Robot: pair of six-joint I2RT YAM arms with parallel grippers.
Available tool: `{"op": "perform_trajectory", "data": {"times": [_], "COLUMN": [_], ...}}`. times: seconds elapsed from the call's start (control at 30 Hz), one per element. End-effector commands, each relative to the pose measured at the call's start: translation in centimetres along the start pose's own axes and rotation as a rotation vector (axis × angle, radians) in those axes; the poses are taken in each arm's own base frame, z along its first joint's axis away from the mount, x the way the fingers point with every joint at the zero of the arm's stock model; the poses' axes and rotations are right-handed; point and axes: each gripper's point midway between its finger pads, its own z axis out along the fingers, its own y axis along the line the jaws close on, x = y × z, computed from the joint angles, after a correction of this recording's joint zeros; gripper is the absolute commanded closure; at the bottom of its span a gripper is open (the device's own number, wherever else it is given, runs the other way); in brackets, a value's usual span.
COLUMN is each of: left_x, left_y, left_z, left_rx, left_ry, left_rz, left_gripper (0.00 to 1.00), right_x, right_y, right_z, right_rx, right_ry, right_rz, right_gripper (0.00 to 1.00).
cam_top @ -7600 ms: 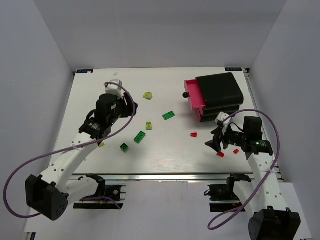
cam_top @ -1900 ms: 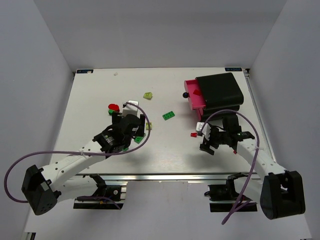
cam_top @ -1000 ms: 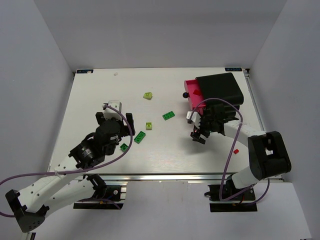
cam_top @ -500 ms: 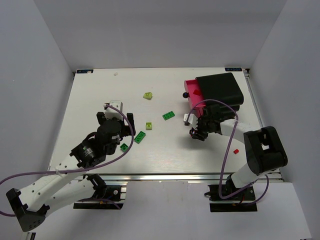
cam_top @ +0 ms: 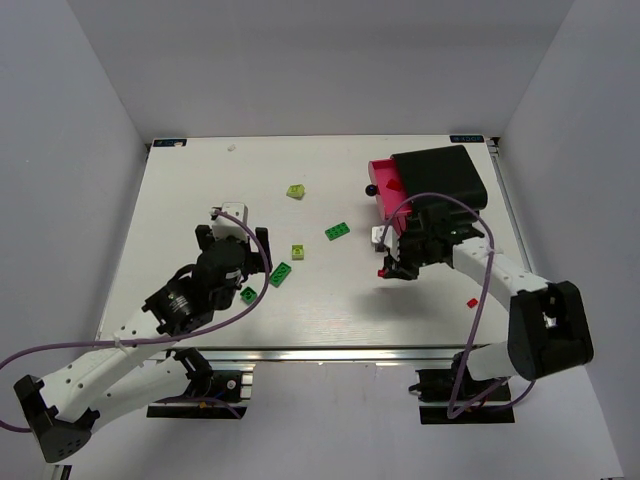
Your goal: Sort the legos into containers by color
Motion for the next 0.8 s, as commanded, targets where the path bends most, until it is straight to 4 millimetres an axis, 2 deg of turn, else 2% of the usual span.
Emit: {"op": "perform_trajectory", "data": {"times": [0.0, 0.1, 0.13, 0.27, 0.3, 0.37, 0.4, 0.47, 0.5, 0.53, 0.6, 0.67, 0.7, 0.77], "left_x": [0.0, 0.3, 0.5, 0.9, 1.0, 1.3, 1.4, 1.4, 1.6, 1.6, 1.7, 1.7, 1.9, 2.0], "left_y": [-0.4, -0.7, -0.7, -0.9, -0.9, -0.9, -0.9, -1.0, -1.0, -1.0, -1.0, -1.1, -1.0, -1.1], "left_z": [0.0, 0.1, 0.2, 0.5, 0.6, 0.7, 0.8, 0.8, 0.8, 0.9, 0.9, 0.9, 1.0, 1.1], "left_rx": [0.023, 0.036, 0.038, 0.037, 0.039, 0.035, 0.034, 0.039, 0.040, 0.041, 0.045, 0.047, 0.045, 0.045], "left_ry": [-0.007, -0.002, 0.000, 0.008, 0.010, 0.017, 0.019, 0.015, 0.016, 0.012, 0.009, 0.005, 0.009, 0.014], "left_rz": [-0.006, 0.001, 0.005, 0.017, 0.019, 0.028, 0.027, 0.028, 0.030, 0.028, 0.027, 0.024, 0.030, 0.032], "left_gripper": [0.02, 0.02, 0.02, 0.03, 0.03, 0.02, 0.02, 0.03, 0.02, 0.02, 0.02, 0.02, 0.02, 0.02], "right_x": [-7.8, -12.4, -13.5, -17.9, -18.1, -18.5, -17.7, -17.8, -16.9, -16.9, -15.8, -15.9, -15.0, -14.8], "right_y": [2.0, 1.5, 1.4, -3.7, -5.5, -7.8, -10.2, -12.5, -14.0, -14.9, -16.7, -18.1, -19.0, -19.9], "right_z": [-3.9, -7.1, -7.9, -11.0, -11.7, -12.4, -12.4, -13.0, -12.6, -12.9, -12.5, -13.0, -12.7, -12.6], "right_rx": [-0.101, -0.083, -0.072, 0.147, 0.233, 0.327, 0.415, 0.483, 0.526, 0.556, 0.607, 0.648, 0.662, 0.674], "right_ry": [-0.208, -0.291, -0.304, -0.376, -0.359, -0.360, -0.325, -0.316, -0.288, -0.287, -0.259, -0.250, -0.226, -0.205], "right_rz": [-0.055, -0.071, -0.026, 0.023, 0.045, 0.111, 0.147, 0.192, 0.215, 0.217, 0.257, 0.263, 0.285, 0.287], "right_gripper": [0.99, 1.00, 1.00, 1.00, 1.00, 1.00, 1.00, 0.99, 0.99, 0.97, 0.96, 0.93, 0.91, 0.84]}}
